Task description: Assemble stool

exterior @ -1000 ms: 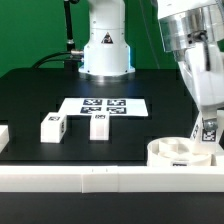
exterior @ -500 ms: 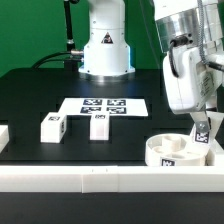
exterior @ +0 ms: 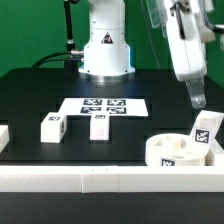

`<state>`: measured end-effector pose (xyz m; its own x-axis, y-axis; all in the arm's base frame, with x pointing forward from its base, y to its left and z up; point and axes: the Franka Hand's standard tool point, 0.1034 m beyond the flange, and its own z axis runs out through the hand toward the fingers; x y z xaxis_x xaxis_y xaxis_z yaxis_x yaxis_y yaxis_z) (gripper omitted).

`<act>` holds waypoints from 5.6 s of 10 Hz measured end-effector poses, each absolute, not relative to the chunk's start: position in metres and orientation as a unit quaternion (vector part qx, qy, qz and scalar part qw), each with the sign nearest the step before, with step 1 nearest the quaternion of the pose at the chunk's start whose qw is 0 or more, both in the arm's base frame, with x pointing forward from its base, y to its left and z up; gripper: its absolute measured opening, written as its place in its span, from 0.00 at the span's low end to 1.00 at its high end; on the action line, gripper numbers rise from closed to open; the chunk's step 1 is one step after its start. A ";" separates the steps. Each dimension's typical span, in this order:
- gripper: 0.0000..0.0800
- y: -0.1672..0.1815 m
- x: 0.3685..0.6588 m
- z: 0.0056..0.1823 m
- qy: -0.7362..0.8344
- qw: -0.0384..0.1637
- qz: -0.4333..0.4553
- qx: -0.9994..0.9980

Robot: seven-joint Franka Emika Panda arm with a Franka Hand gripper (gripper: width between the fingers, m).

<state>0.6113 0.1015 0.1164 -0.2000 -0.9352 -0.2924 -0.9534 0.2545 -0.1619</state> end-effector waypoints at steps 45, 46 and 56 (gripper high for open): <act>0.81 -0.037 0.499 0.015 0.020 0.045 0.476 -0.878; 0.81 -0.037 0.494 0.012 0.022 0.045 0.475 -0.879; 0.42 -0.030 0.495 0.026 0.019 0.052 0.486 -0.872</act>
Offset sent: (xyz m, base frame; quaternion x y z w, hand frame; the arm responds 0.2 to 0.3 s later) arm 0.0000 0.0000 0.0000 0.0000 0.0000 0.0000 1.0000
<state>0.4950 -0.0295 0.0262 0.5272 0.0170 -0.8496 -0.0840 -0.9939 -0.0720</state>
